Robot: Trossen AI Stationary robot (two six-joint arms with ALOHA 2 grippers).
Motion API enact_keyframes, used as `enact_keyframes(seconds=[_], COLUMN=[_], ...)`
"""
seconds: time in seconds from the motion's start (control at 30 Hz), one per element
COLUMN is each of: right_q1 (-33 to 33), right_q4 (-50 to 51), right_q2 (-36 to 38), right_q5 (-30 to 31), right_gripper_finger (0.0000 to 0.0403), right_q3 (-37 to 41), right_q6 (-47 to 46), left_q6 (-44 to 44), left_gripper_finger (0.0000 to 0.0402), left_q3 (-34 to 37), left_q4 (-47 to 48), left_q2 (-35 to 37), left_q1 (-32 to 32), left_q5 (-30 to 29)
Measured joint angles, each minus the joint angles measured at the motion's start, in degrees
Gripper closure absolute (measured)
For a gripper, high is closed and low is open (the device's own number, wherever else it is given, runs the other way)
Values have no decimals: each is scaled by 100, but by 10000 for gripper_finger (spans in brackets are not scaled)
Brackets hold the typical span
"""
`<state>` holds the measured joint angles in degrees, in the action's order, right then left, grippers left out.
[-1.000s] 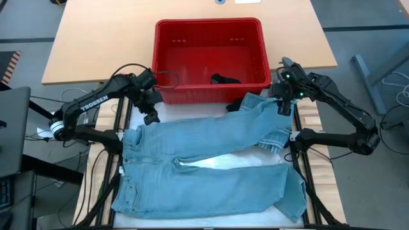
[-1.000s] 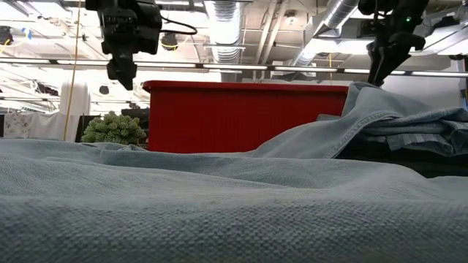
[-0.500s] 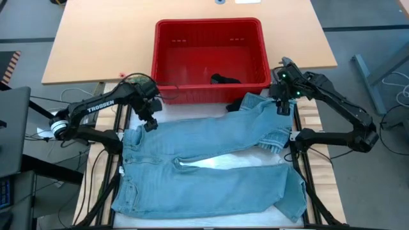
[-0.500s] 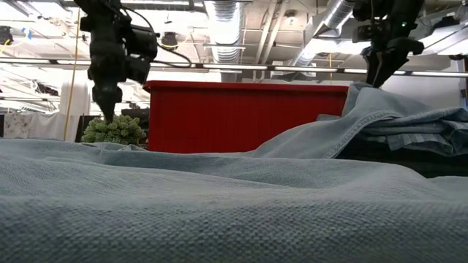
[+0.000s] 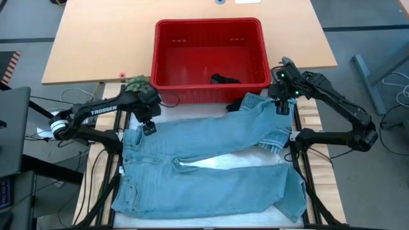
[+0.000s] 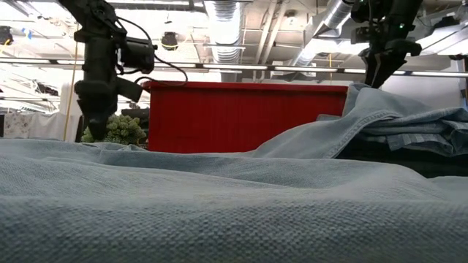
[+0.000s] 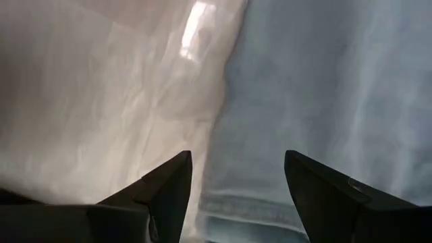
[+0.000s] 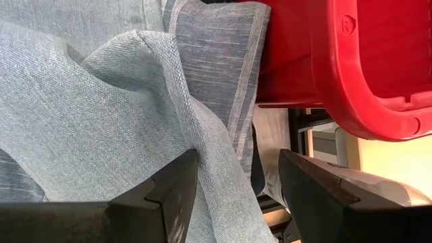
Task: Fold Laundry from Bin
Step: Fold the blue pants
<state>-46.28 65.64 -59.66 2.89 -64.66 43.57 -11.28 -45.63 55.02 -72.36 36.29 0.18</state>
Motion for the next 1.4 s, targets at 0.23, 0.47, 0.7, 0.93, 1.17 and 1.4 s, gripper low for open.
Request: enact_keyframes(seconds=[0.23,0.47,0.7,0.93,1.17,1.4], right_q1=[0,0,0,0,1,7], right_q4=[-5,-5,56,58,137,279], right_q2=[0,0,0,0,-112,-572], right_q5=[1,3,3,5,-172,-285], right_gripper_finger=[169,169,169,169,173,187], right_q3=[0,0,2,2,2,2], right_q6=[0,-4,-48,-62,-223,-302], left_q6=[-7,-11,181,174,412,607], left_gripper_finger=[175,175,175,217,349,389], left_q3=[301,374,365,202,150,169], left_q4=[-478,-597,-762,-589,-583,-614], left_q2=[0,-242,-1262,-1901,-1734,-1725], left_q1=[-4,25,14,-43,-25,-15], left_q5=[-91,-111,-209,71,147,212])
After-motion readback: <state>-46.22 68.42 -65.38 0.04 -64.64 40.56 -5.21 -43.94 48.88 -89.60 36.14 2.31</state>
